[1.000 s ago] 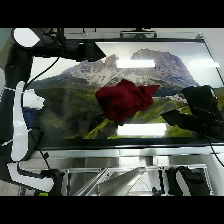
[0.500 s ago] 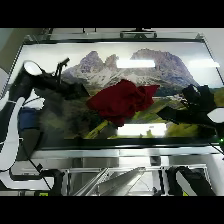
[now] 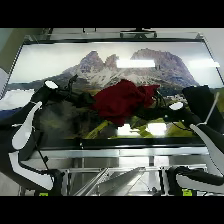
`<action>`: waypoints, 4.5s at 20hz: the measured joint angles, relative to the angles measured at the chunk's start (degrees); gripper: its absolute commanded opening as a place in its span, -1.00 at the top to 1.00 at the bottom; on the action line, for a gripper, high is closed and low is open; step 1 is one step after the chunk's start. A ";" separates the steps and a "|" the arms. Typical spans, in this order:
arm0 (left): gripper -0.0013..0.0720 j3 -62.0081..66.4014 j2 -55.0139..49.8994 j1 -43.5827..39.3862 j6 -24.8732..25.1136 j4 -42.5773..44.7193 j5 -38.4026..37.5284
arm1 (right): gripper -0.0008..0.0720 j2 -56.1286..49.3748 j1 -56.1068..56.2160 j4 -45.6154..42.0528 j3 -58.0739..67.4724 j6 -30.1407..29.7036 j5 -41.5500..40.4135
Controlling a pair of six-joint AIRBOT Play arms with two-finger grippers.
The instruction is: Fold the shirts.
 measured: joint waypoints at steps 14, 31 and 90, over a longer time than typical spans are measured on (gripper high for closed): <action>0.95 23.45 -12.87 -3.76 -3.54 3.52 -5.35 | 0.93 -8.61 3.37 13.57 9.88 -8.33 -0.76; 0.92 39.71 31.98 -1.42 0.26 3.56 -3.52 | 0.93 36.46 -6.67 14.88 27.54 -4.02 12.94; 0.92 -16.87 7.54 7.58 -2.10 9.46 2.97 | 0.93 -17.35 7.80 -24.04 25.29 8.48 8.96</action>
